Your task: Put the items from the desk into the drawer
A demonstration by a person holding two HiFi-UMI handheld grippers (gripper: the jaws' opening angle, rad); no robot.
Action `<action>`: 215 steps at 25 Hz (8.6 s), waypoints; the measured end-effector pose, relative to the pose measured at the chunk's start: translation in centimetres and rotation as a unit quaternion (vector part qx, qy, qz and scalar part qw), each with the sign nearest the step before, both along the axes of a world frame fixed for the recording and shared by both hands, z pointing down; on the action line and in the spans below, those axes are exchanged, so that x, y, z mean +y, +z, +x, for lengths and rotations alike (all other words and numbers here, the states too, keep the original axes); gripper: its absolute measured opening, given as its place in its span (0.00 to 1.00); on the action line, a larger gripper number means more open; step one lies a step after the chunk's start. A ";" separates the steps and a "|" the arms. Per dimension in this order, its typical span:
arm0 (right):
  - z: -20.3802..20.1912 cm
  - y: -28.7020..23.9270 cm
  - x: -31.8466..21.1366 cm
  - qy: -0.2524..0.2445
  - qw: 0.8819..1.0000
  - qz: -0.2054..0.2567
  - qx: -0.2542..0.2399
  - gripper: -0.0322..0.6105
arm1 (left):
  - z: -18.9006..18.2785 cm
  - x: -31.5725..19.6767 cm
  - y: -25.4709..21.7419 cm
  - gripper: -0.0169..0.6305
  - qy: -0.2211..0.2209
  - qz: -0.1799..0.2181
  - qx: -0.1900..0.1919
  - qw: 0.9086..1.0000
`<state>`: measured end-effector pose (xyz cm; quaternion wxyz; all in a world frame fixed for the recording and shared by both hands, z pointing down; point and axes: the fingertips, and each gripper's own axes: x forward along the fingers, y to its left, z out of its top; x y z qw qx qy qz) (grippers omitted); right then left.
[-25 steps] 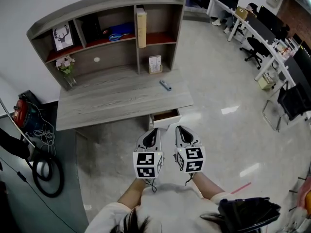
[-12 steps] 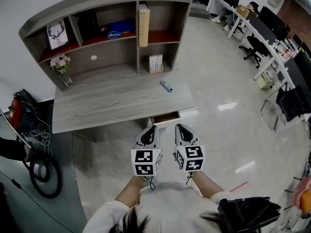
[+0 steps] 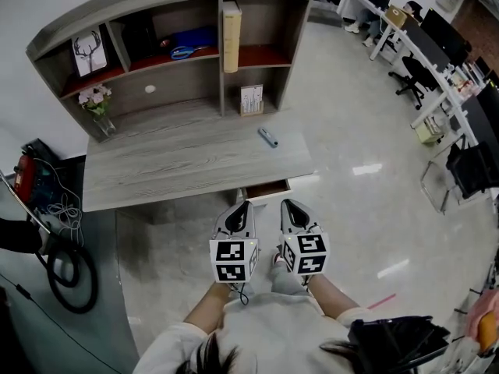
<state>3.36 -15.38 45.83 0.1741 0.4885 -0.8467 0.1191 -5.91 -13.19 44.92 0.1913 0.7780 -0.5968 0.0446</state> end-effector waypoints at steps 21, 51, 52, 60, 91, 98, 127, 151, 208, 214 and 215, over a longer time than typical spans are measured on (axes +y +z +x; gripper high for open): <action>2.5 0.3 -10.5 -0.074 0.997 -0.006 -0.023 0.05 | 3.5 -8.8 0.2 0.02 -0.078 -0.021 -0.018 0.997; 2.3 3.7 -18.4 -0.112 0.993 -0.038 -0.022 0.10 | 3.2 -12.5 3.8 0.02 -0.124 -0.061 -0.021 0.990; 2.2 3.9 -18.7 -0.111 0.993 -0.039 -0.021 0.11 | 3.2 -12.7 3.9 0.02 -0.125 -0.062 -0.021 0.990; 2.0 5.9 -21.7 -0.115 0.992 -0.053 -0.018 0.15 | 2.8 -14.8 5.5 0.02 -0.136 -0.073 -0.018 0.988; -2.0 17.3 -29.3 -0.171 0.974 -0.136 0.052 0.22 | 0.1 -20.8 11.8 0.02 -0.166 -0.118 -0.002 0.979; -2.8 19.2 -30.2 -0.185 0.970 -0.134 0.084 0.24 | -0.9 -21.7 12.7 0.02 -0.178 -0.120 0.005 0.977; -3.1 22.6 -31.2 -0.185 0.958 -0.156 0.157 0.24 | -2.5 -20.8 15.1 0.02 -0.192 -0.142 0.018 0.971; -2.2 20.0 -29.6 -0.182 0.965 -0.138 0.133 0.24 | -1.8 -18.3 13.8 0.02 -0.198 -0.139 0.012 0.970; 1.7 10.8 -8.7 -0.121 0.979 -0.120 0.111 0.24 | 1.1 -6.0 8.1 0.02 -0.108 -0.102 0.033 0.988; 1.1 13.0 -6.0 -0.123 0.975 -0.145 0.117 0.24 | 0.3 -4.3 10.3 0.02 -0.105 -0.126 0.035 0.986; 1.1 13.5 -5.7 -0.123 0.974 -0.148 0.118 0.24 | 0.3 -4.0 10.8 0.02 -0.104 -0.130 0.036 0.985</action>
